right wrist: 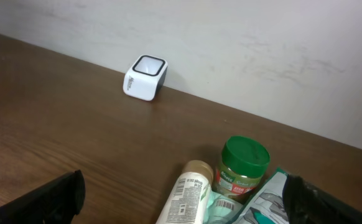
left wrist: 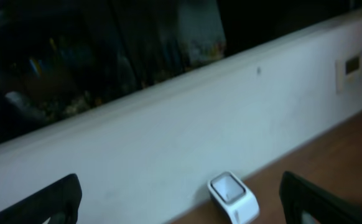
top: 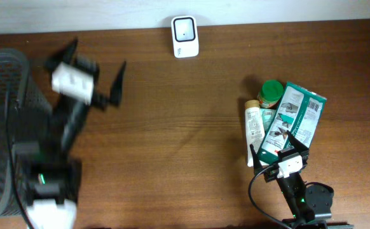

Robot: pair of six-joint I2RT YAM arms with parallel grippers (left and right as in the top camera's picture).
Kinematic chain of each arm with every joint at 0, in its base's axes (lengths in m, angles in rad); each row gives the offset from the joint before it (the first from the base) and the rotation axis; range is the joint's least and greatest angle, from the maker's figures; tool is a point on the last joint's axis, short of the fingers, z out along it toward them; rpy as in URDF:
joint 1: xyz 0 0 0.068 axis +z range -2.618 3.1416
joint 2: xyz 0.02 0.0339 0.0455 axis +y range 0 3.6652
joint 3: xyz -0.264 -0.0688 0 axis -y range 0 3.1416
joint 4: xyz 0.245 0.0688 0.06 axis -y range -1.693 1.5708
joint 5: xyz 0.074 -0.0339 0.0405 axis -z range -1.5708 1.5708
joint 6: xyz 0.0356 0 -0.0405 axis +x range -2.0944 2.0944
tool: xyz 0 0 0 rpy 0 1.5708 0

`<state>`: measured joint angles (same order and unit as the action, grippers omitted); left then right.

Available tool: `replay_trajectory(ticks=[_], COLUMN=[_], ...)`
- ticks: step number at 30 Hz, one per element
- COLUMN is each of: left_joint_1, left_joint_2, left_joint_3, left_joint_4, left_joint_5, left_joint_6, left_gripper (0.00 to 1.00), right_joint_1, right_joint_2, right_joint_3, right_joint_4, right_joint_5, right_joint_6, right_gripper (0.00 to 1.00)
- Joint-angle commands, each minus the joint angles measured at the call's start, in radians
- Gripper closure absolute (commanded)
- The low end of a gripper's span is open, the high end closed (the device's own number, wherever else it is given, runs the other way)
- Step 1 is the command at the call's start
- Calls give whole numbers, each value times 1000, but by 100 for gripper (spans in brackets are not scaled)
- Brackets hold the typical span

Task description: Scan the item barcode

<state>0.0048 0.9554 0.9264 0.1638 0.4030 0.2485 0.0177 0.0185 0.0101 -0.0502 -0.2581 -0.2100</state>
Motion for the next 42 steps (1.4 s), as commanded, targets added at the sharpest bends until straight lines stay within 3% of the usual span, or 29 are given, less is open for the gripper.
replay_trajectory(ticks=[1, 8, 15, 23, 27, 42], left_joint_1=[16, 50, 47, 44, 44, 44], left_joint_2=[-263, -715, -952, -950, -950, -950], left_joint_3=[-287, -702, -917, -917, -917, -917], left_joint_4=[124, 197, 150, -4, -231, -218], left_joint_5=[0, -39, -60, -60, -61, -60], left_joint_6=[8, 8, 8, 8, 7, 8], left_gripper=[1, 1, 1, 1, 1, 1], right_joint_1=[8, 8, 8, 8, 8, 8], right_joint_2=[-6, -6, -6, -6, -6, -6], right_joint_3=[-5, -5, -5, -5, -5, -5], right_joint_4=[-6, -6, -6, -6, -6, -6], right_joint_5=[4, 4, 4, 4, 4, 4], right_joint_6=[5, 5, 5, 5, 5, 5], right_gripper=[2, 2, 2, 2, 2, 2])
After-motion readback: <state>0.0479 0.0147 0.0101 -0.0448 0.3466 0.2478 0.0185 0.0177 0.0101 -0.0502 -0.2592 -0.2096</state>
